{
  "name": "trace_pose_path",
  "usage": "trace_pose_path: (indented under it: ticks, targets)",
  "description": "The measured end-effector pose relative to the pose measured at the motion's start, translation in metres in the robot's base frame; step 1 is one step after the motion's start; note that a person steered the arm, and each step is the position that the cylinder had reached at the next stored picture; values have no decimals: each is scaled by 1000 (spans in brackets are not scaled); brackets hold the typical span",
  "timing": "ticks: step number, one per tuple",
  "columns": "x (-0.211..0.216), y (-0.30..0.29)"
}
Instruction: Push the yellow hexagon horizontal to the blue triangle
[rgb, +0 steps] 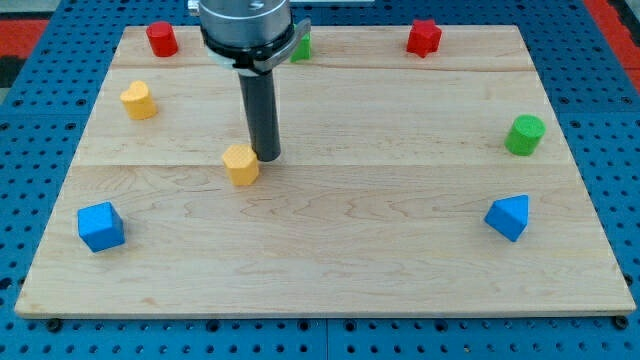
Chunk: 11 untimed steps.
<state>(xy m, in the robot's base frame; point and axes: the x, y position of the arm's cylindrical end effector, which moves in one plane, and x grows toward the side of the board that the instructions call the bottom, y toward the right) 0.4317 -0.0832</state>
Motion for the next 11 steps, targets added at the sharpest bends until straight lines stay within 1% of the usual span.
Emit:
trace_pose_path:
  ticks: [1, 2, 3, 4, 5, 7, 8, 9, 10, 11]
  targets:
    - [-35, -64]
    - [-16, -77]
    - [27, -57]
    - [47, -28]
    - [19, -22]
    - [20, 42]
    - [5, 64]
    - [34, 88]
    - [85, 117]
    - [45, 138]
